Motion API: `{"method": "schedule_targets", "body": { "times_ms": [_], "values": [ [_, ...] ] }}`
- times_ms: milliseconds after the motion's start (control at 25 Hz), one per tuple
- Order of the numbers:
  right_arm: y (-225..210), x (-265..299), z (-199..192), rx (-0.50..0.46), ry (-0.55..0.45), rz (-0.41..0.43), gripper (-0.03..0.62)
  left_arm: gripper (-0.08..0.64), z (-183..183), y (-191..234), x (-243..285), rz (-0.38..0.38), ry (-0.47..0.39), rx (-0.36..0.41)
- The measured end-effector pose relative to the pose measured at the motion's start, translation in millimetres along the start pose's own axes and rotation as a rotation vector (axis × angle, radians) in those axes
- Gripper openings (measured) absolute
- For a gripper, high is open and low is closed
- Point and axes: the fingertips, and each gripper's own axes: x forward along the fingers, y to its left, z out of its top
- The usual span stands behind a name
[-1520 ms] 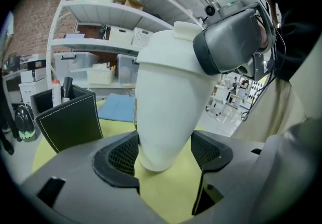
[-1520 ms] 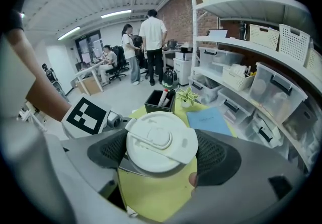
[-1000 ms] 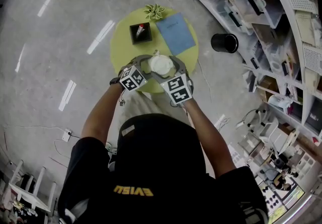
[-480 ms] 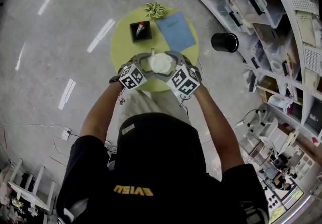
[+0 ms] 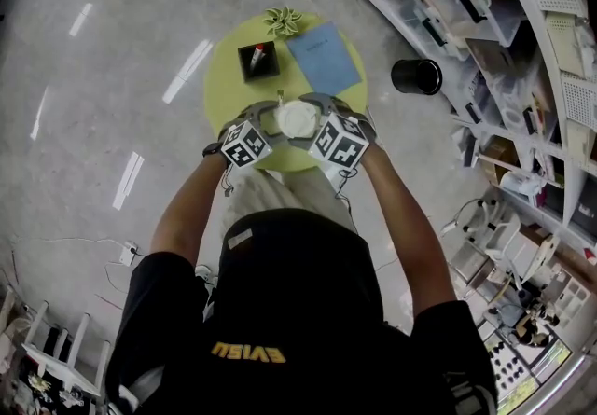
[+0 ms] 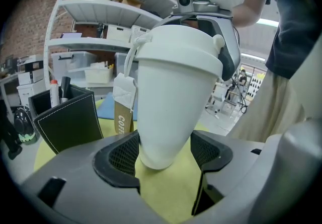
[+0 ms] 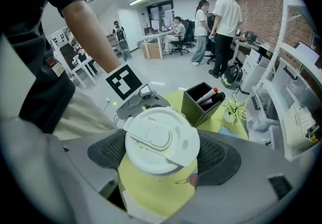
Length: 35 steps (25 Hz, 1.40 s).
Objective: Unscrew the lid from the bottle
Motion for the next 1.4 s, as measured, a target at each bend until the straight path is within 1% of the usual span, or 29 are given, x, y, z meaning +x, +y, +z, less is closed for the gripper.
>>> {"method": "schedule_targets", "body": {
  "times_ms": [80, 120, 160, 240, 360, 480, 560, 680, 760, 840, 920, 1120, 1200, 1320, 1400],
  "values": [
    [0, 2, -2, 0.007, -0.001, -0.014, 0.416, 0.336, -2, -1, 1, 0.002, 0.002, 0.000],
    [-1, 3, -4, 0.021, -0.003, -0.030, 0.433, 0.336, -4, -1, 2, 0.002, 0.003, 0.000],
    [-2, 2, -6, 0.042, -0.007, -0.049, 0.470, 0.334, -4, -1, 3, 0.002, 0.004, -0.002],
    [-4, -4, -11, 0.100, -0.032, -0.086, 0.482, 0.334, -3, -2, 6, 0.002, 0.002, -0.005],
    [-3, -19, -10, 0.251, -0.113, -0.155, 0.489, 0.334, -1, -1, 4, 0.005, 0.003, -0.010],
    [-2, -33, -8, 0.445, -0.217, -0.280, 0.488, 0.334, 0, -1, 1, 0.006, 0.003, -0.012],
    [-4, -36, -9, 0.573, -0.268, -0.367, 0.479, 0.334, 0, 0, -1, 0.009, 0.002, -0.014],
    [0, -30, -11, 0.713, -0.281, -0.439, 0.474, 0.334, 1, 0, -2, 0.012, 0.000, -0.020],
    [3, -25, -10, 0.764, -0.281, -0.462, 0.462, 0.334, 1, -1, -2, 0.011, 0.000, -0.022],
    [2, -23, -9, 0.773, -0.283, -0.493, 0.430, 0.334, 1, -1, -1, 0.009, 0.001, -0.021],
    [-4, -24, -9, 0.764, -0.282, -0.522, 0.426, 0.333, 1, 1, -1, 0.010, 0.002, -0.020],
    [-11, -18, -9, 0.727, -0.262, -0.529, 0.426, 0.333, 0, -1, 0, 0.017, 0.003, -0.023],
    [-11, -16, -8, 0.698, -0.272, -0.545, 0.402, 0.331, 0, 0, 1, 0.017, 0.004, -0.021],
    [-11, -16, -8, 0.660, -0.290, -0.575, 0.394, 0.331, 0, 0, 1, 0.014, 0.005, -0.020],
    [-9, -14, -9, 0.641, -0.274, -0.564, 0.393, 0.331, -1, 0, 0, 0.011, 0.007, -0.018]
  ]
}}
